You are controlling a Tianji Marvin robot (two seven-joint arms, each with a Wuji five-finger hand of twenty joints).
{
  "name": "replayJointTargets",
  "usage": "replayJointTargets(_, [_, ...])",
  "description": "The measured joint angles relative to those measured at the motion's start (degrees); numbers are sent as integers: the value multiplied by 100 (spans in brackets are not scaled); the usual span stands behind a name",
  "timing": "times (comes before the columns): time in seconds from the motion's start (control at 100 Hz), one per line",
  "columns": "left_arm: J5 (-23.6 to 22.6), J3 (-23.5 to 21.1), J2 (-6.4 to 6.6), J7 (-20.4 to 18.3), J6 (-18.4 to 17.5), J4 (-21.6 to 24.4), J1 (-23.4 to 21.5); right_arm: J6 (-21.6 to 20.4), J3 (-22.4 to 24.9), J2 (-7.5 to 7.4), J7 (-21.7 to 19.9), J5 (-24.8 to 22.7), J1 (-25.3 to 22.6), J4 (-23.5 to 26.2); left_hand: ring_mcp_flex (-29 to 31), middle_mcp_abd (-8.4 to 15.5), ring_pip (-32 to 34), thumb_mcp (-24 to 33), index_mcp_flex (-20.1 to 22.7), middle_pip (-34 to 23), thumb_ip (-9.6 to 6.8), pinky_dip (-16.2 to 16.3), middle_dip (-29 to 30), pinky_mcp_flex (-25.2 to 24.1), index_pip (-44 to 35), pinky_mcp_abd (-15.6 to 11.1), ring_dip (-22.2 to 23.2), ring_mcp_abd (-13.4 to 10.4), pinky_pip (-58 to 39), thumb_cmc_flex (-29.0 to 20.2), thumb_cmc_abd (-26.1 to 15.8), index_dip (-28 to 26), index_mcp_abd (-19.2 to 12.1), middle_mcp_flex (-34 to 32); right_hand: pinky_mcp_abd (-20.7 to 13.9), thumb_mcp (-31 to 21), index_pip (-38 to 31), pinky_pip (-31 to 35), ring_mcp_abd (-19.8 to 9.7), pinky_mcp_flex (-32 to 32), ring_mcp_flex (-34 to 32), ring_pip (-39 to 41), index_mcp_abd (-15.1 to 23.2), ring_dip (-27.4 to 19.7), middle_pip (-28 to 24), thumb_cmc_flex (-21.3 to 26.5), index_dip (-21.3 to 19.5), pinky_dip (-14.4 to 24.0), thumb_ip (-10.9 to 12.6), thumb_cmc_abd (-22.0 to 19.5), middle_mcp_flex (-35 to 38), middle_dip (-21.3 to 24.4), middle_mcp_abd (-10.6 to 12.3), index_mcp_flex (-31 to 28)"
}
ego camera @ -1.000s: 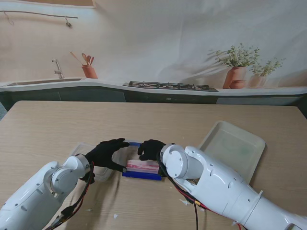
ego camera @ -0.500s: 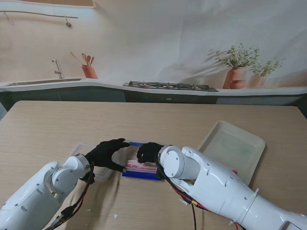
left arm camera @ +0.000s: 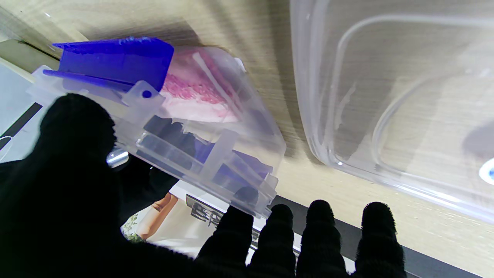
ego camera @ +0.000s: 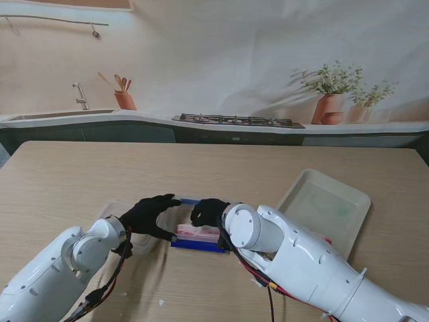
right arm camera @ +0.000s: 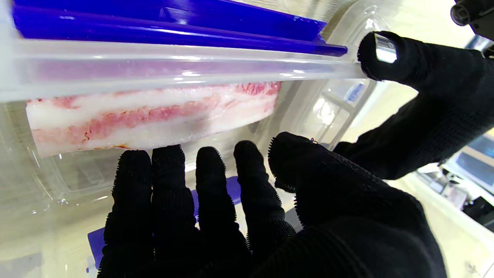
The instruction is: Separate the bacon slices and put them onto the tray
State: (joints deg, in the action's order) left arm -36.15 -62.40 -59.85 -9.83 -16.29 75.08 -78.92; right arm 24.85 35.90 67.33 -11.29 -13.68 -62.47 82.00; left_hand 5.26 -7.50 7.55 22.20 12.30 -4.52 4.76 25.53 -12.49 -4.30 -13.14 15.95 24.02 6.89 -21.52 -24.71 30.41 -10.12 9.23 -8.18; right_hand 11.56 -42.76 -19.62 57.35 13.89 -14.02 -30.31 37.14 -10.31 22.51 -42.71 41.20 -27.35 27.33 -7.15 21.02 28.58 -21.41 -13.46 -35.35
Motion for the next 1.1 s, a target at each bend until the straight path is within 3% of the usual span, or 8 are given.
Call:
replayJointTargets(0.24, [0,-2,-1,2,1,-2,-4,147,218,-23,4,237,-122,223,0,-1,0,0,-12,0,1,0,0,0,4,0,0,0,0,0,1,1,-16,0,98,0,-4,153,88,-77,-67,140,-1,110,-70,101,0,55,0,-4,89,-26,-25,-15])
replayJointTargets(0.44, [0,10,-1,2,1,-12,4,186,207,-52,-54,82,-120,309,0,-5,0,0,-28,0,1,0,0,0,10,0,0,0,0,0,7,1,-28,0,98,-25,-9,402,11,-151,-141,469,-1,228,-216,106,0,197,0,13,164,-92,-28,-104])
replayJointTargets(0.54, [4,26,0,7,1,-23,16,172,116,-87,-137,-86,-59,320,0,-17,0,0,-57,0,1,0,0,0,10,0,0,0,0,0,28,1,-28,0,93,-249,-64,525,-152,-154,-144,650,-1,328,-437,113,0,283,0,237,164,-190,-28,-105])
replayJointTargets(0.78, [4,29,0,8,0,-30,20,91,-75,-132,-261,-289,103,293,0,-18,0,0,-60,0,2,0,0,0,15,0,0,0,0,0,52,1,-45,0,82,-438,-353,592,-177,-11,-144,1160,75,561,-901,189,6,345,0,495,164,-377,-26,-265])
replayJointTargets(0.83, [3,28,-1,7,0,-32,20,71,-117,-140,-289,-341,132,280,0,-18,0,0,-61,0,2,0,0,0,15,0,0,0,0,0,59,1,-53,0,72,-481,-674,592,-177,73,-138,1160,145,564,-931,312,297,345,1,559,164,-433,-9,-343])
replayJointTargets(0.89, [2,28,-2,6,-1,-34,19,42,-151,-150,-320,-411,160,268,0,-18,0,0,-63,0,2,0,0,0,16,0,0,0,0,0,62,1,-63,0,68,-481,-1132,464,-160,212,-132,1161,203,564,-932,413,770,344,-225,701,144,-459,48,-381])
replayJointTargets(0.99, [2,28,-2,5,-1,-37,19,-66,-207,-173,-335,-624,194,245,0,-18,0,0,-82,0,2,0,0,0,20,0,0,0,0,0,66,1,-68,0,52,-421,-2023,203,-142,355,12,1127,230,564,-946,521,1407,259,-332,846,-63,-424,116,-380])
replayJointTargets(1.1, [2,30,-2,2,-1,-39,18,-182,-287,-209,-397,-748,259,227,0,-18,0,0,-96,0,2,0,0,0,71,0,0,0,0,0,68,1,-71,0,-2,-405,-2452,159,-142,345,14,1075,305,561,-930,531,1467,210,-332,907,-77,-349,122,-444])
